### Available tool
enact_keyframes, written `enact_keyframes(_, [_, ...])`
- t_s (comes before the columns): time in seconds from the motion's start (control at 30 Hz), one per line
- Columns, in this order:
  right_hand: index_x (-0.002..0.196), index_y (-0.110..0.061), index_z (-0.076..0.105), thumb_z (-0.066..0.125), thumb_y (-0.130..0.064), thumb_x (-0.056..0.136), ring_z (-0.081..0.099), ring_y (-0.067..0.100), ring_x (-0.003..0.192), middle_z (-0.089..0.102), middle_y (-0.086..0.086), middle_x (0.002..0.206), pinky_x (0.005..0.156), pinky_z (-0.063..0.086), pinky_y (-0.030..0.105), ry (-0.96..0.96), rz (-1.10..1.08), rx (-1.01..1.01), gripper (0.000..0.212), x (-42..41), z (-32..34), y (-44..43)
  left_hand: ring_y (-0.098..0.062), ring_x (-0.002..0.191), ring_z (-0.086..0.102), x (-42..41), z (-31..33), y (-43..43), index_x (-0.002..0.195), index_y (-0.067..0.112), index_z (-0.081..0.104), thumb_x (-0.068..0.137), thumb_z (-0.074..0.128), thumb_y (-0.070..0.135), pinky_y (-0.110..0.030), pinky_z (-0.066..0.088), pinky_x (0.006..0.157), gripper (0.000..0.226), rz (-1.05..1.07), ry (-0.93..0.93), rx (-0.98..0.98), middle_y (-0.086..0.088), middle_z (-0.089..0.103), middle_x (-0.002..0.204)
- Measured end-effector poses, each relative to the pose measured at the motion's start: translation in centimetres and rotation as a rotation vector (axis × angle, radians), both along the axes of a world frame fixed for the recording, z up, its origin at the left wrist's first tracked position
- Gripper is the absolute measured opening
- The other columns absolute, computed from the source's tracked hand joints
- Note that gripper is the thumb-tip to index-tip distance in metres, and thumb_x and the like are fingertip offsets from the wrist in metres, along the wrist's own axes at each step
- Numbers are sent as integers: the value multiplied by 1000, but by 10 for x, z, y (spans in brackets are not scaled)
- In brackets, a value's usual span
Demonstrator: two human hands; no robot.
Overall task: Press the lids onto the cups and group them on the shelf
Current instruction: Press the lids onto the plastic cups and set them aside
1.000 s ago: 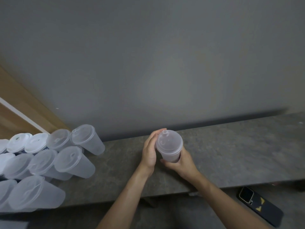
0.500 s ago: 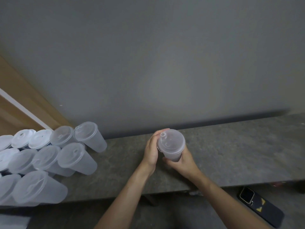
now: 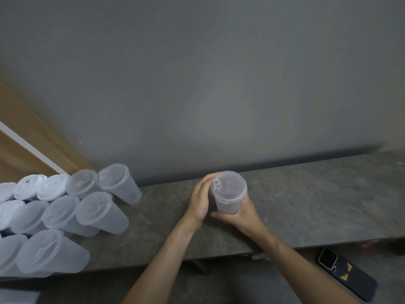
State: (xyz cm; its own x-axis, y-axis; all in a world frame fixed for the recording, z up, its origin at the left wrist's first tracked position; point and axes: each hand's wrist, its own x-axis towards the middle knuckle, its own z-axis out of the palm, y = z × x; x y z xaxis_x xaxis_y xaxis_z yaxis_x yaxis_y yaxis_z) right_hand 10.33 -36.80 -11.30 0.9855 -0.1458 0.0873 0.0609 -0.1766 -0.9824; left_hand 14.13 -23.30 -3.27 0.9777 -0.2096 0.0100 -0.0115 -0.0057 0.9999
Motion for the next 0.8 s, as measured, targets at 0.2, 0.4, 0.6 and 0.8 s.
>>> enact_keyframes(0.2, [142,-22,50,94,-15,72,65,15,122,68,-5,130,104,54,43,15,23,-15,83,-3,-4,-5,2,99,68,-5,-1,-2,104,18,74,109,35,10,-12,48,84,39,60,36,46,16,77,100])
enact_keyframes(0.4, [150,-19,40,102,-33,61,55,16,136,59,-4,143,114,45,38,-11,70,-26,109,-1,3,-1,-5,105,69,-4,2,-1,107,16,74,111,31,15,-16,50,87,43,36,45,34,9,78,104])
enact_keyframes(0.6, [146,-23,45,98,-22,68,61,11,128,64,-7,136,108,51,39,12,55,-32,94,-5,0,-3,3,94,69,-9,0,-4,100,20,74,110,37,18,-12,49,79,39,96,108,44,16,77,95])
enact_keyframes(0.8, [149,-24,39,101,-31,63,57,11,133,59,-9,141,109,48,32,-2,73,-18,106,-3,3,-1,-4,106,69,-8,2,0,107,21,74,112,32,28,-13,49,86,43,56,90,64,13,77,105])
